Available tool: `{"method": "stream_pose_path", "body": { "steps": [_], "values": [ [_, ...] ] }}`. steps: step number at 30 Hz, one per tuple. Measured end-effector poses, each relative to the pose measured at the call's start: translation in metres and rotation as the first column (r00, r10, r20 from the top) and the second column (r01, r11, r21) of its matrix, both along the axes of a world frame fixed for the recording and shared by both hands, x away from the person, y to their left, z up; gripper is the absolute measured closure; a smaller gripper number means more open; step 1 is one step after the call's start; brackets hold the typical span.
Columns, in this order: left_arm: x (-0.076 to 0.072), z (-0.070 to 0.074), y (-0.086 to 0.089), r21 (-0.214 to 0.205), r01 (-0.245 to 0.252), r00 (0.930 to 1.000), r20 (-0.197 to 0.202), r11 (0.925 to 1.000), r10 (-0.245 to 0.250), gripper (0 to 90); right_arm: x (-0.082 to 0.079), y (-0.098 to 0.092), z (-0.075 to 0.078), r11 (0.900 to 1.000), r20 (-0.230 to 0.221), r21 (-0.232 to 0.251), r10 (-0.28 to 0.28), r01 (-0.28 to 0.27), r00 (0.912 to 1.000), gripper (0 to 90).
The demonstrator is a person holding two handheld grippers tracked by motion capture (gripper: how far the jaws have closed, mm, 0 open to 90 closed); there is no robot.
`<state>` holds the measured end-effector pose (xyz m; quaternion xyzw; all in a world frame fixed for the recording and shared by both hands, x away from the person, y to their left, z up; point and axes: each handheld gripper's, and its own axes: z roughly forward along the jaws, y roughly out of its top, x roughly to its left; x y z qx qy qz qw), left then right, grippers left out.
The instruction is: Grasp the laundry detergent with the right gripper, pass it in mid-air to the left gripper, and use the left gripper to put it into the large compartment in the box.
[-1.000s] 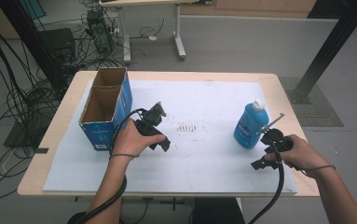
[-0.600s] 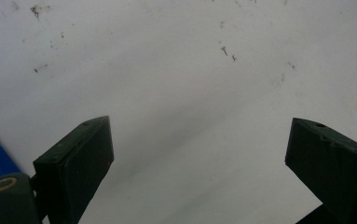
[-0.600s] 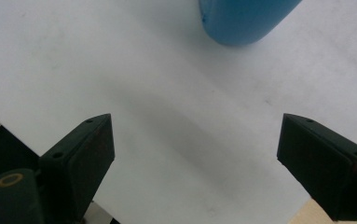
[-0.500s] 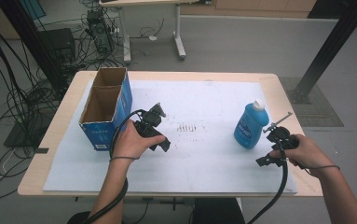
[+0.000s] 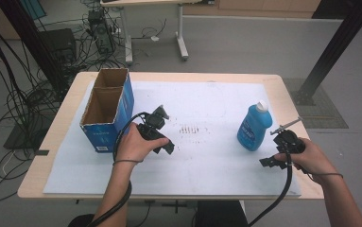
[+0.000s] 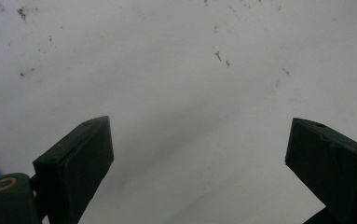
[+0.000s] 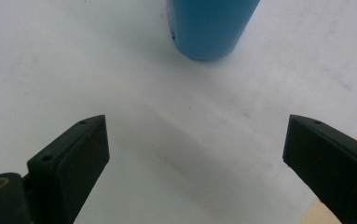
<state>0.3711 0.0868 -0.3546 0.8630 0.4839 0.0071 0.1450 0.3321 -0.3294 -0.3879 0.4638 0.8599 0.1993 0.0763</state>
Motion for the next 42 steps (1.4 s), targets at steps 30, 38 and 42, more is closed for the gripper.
{"method": "stream_pose_path", "body": {
  "steps": [30,38,42],
  "values": [
    [-0.004,0.0,0.002,-0.036,-0.011,0.9999,-0.003,0.9993,0.011,7.5,-0.004,-0.013,-0.034,0.9755,0.226,0.219,-0.028,-0.023,0.9737,6.1],
    [-0.003,0.0,0.002,-0.045,-0.012,0.9999,-0.006,0.9989,0.012,7.5,-0.003,-0.015,-0.037,0.969,0.289,0.246,-0.053,-0.021,0.9558,6.5],
    [-0.003,-0.001,0.002,-0.044,-0.011,0.9999,-0.005,0.999,0.011,7.6,-0.002,-0.015,-0.039,0.9605,0.307,0.278,-0.068,-0.021,0.9491,6.5]
  ]
}}
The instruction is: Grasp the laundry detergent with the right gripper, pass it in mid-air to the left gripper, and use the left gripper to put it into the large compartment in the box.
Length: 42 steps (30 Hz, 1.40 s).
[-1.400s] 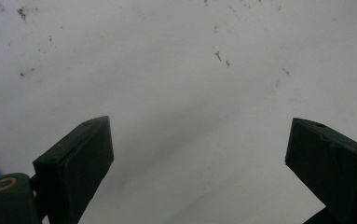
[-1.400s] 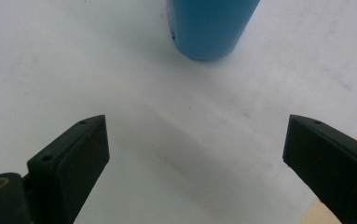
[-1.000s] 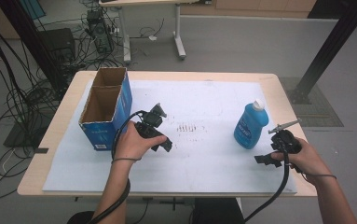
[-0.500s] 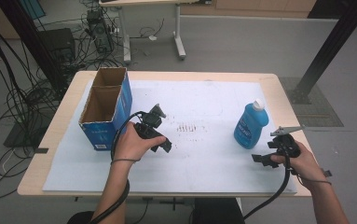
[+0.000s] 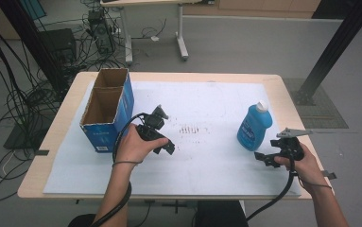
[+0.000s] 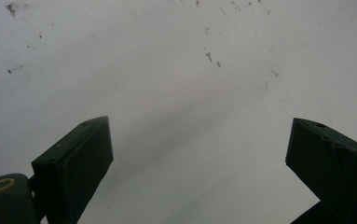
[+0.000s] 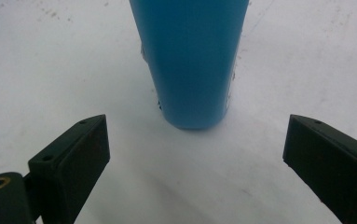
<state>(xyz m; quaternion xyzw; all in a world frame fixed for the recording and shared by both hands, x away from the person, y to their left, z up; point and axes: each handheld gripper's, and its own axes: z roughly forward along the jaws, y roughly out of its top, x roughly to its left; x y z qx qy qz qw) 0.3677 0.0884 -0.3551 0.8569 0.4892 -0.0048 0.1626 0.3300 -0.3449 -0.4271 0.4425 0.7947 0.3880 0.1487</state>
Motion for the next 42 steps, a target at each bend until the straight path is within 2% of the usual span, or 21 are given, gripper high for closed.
{"method": "stream_pose_path", "body": {
  "steps": [2,6,14,22,42],
  "values": [
    [0.0,0.001,-0.001,-0.003,0.003,1.0,0.0,1.0,-0.003,7.6,0.0,0.0,-0.001,0.9995,0.026,0.031,0.002,-0.003,0.9997,6.5],
    [0.0,0.002,-0.002,-0.004,0.009,1.0,-0.001,1.0,-0.009,7.6,0.0,0.001,-0.003,0.9991,0.046,0.043,0.002,-0.004,0.9989,6.4],
    [-0.002,0.001,-0.005,-0.004,0.013,0.9999,-0.002,0.9999,-0.013,7.5,-0.001,0.0,-0.006,0.995,0.112,0.1,-0.007,-0.004,0.9937,5.9],
    [-0.002,0.001,-0.007,-0.004,0.018,0.9998,-0.007,0.9998,-0.018,7.6,0.0,0.004,-0.007,0.9926,0.163,0.12,0.0,-0.02,0.9867,4.9],
    [-0.001,0.002,-0.009,-0.009,0.024,0.9997,-0.009,0.9997,-0.024,7.5,0.006,0.009,-0.013,0.9873,0.229,0.158,-0.046,0.01,0.9724,4.8]
  ]
}}
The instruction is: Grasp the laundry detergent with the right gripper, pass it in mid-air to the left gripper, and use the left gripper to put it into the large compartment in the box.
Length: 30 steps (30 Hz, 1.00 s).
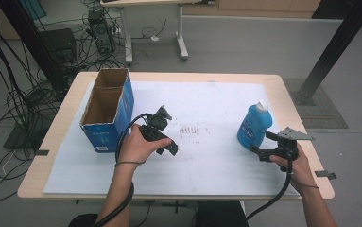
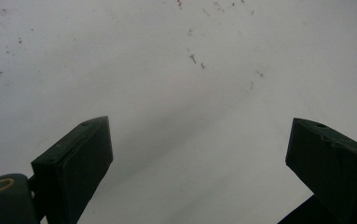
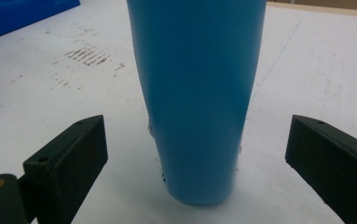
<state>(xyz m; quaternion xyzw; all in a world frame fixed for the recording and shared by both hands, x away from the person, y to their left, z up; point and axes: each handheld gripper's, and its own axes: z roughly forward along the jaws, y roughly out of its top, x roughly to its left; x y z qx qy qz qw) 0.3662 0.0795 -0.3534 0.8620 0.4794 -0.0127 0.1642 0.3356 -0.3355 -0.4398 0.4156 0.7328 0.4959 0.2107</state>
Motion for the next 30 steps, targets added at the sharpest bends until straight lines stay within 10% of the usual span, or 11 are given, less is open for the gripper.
{"method": "stream_pose_path", "body": {
  "steps": [30],
  "values": [
    [0.0,-0.006,-0.003,-0.01,-0.005,0.9999,-0.012,0.9999,0.005,7.6,0.013,0.01,-0.017,0.9985,0.042,0.055,-0.011,0.008,0.9991,4.5]
  ]
}}
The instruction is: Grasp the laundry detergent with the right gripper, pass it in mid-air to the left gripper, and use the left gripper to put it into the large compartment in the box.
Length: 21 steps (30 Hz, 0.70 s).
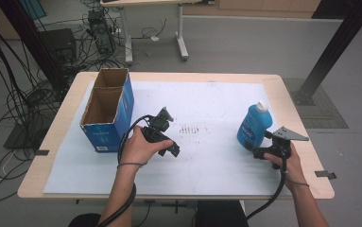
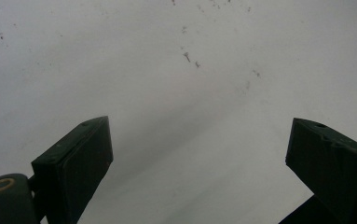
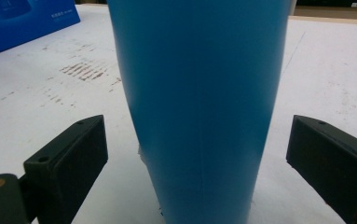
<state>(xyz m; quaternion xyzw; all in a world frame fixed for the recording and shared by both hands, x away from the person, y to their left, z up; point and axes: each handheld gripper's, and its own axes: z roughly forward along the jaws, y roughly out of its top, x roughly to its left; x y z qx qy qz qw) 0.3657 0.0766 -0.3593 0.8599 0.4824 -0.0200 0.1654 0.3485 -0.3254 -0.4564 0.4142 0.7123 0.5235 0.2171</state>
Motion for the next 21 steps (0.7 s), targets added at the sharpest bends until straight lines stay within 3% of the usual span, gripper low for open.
{"method": "stream_pose_path", "body": {
  "steps": [21],
  "values": [
    [-0.001,0.0,-0.001,-0.004,0.001,1.0,0.005,1.0,-0.001,7.7,0.01,0.008,-0.004,0.9998,0.023,0.021,-0.003,0.002,0.9997,4.4]
  ]
}}
